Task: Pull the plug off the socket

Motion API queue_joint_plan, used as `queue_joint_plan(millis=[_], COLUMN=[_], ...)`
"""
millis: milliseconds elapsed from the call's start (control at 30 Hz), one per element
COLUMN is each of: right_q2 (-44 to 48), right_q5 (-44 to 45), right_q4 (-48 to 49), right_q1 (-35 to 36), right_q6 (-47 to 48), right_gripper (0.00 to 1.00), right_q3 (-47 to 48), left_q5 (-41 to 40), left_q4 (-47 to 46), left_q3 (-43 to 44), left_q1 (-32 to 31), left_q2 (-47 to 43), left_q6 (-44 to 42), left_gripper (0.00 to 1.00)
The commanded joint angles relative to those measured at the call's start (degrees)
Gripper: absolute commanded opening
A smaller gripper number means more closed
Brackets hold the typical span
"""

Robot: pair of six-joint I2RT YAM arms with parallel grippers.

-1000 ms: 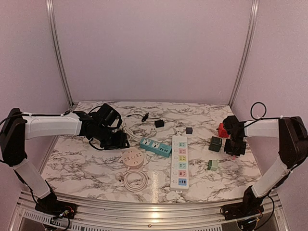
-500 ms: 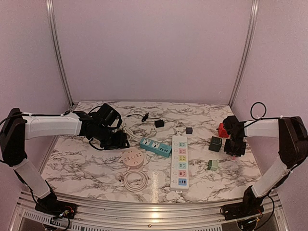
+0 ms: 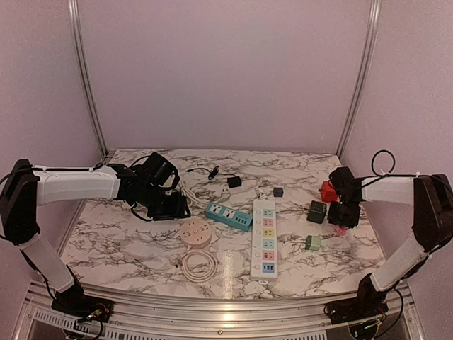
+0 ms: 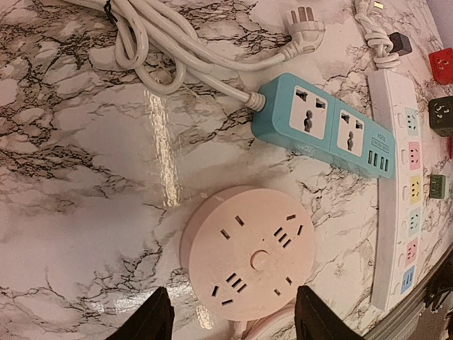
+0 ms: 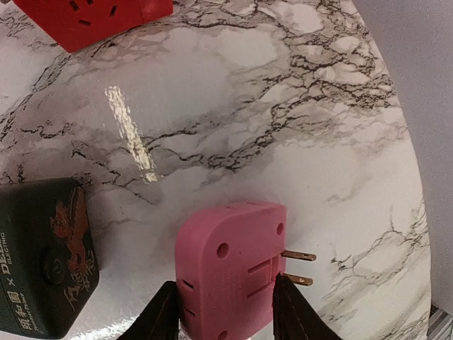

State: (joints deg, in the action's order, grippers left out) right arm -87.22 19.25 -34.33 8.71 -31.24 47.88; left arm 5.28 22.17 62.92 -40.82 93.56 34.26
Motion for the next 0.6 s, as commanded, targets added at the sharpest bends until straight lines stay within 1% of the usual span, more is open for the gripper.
queue_joint_plan(millis=[0,133,400,567], right_q2=[1.13,1.8,4.55,7.77], right_q5=[-1.32,-2.85,-5.01,-6.63], right_q4=[1.26,2.21,3.75,4.47], right_q1=[-0.37,-0.36,-0.36,-0.34], right_q6=[0.48,1.0,2.37,3.27], right_gripper=[0.43,0.44,0.5,0.53], right_q3=[0.39,0.03,-0.32,-0.22], left_q5=[-0.36,-0.29,-1.0,-2.37], left_q4=[1.39,1.45,1.48,1.4], left_q3=[0.26,0.28,0.37,0.77], left_q1=[0.3,0.3,0.3,0.35], left_q2=[-1.19,-1.44,-2.3,-3.97], left_q6=[-0.25,-0.25,-0.16,-0.23], left_gripper=[0.6,0.6,0.6,0.62])
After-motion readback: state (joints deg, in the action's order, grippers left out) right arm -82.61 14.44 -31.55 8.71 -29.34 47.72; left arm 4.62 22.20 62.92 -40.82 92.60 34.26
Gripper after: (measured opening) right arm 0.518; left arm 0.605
